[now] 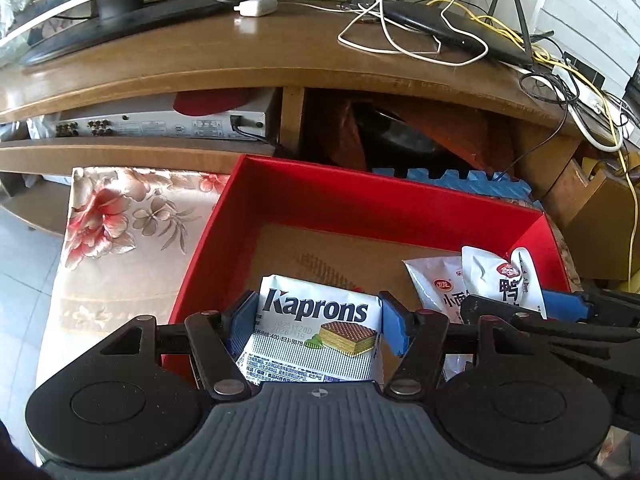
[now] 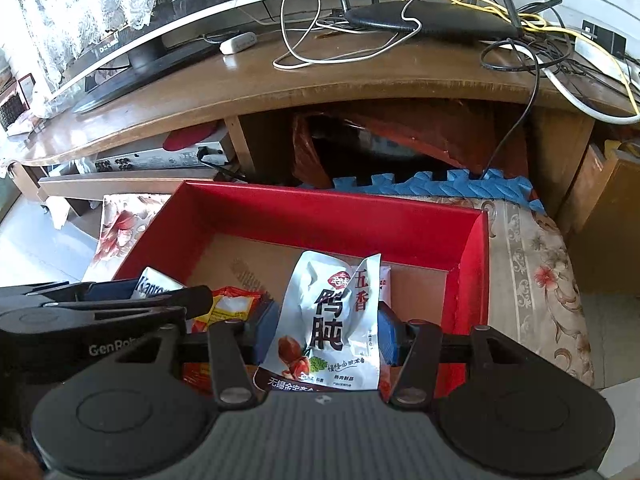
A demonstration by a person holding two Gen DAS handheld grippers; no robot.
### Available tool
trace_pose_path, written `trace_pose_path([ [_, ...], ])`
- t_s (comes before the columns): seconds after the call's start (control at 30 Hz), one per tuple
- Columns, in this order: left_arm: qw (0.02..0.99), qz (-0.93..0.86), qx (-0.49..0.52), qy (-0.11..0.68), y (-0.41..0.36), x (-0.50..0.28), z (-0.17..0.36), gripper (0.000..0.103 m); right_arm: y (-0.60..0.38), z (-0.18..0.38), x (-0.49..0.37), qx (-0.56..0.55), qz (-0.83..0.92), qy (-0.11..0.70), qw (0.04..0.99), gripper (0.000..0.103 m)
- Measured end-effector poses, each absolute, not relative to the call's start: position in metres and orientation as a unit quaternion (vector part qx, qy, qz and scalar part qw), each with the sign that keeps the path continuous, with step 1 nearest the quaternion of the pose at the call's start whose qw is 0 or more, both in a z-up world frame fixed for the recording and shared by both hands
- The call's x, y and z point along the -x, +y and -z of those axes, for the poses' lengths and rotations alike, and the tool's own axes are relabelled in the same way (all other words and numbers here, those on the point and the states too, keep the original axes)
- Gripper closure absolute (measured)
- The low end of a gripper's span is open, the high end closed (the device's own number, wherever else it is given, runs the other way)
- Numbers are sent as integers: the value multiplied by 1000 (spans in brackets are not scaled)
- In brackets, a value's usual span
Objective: Organize snacks
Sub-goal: 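Carry the wafer and duck-neck packet over the red box and lower them, then open both grippers to release the snacks and lift away from the box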
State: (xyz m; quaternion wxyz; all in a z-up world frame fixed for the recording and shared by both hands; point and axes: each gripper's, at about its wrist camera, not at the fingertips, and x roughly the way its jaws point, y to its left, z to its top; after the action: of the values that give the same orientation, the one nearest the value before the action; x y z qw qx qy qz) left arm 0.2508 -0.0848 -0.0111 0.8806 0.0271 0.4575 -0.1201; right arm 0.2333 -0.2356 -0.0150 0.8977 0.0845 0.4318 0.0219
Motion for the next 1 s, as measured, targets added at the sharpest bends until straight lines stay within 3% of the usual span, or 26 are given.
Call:
trace_pose_path([
  [0.33,879,118,-38,460,-87,-251,15,31,-236,21,-236,-79,-21,440,895,58],
  [1.0,887,112,-39,446,-81,-243,0,17,-233,5,-223,-42,-11,413,910,53],
])
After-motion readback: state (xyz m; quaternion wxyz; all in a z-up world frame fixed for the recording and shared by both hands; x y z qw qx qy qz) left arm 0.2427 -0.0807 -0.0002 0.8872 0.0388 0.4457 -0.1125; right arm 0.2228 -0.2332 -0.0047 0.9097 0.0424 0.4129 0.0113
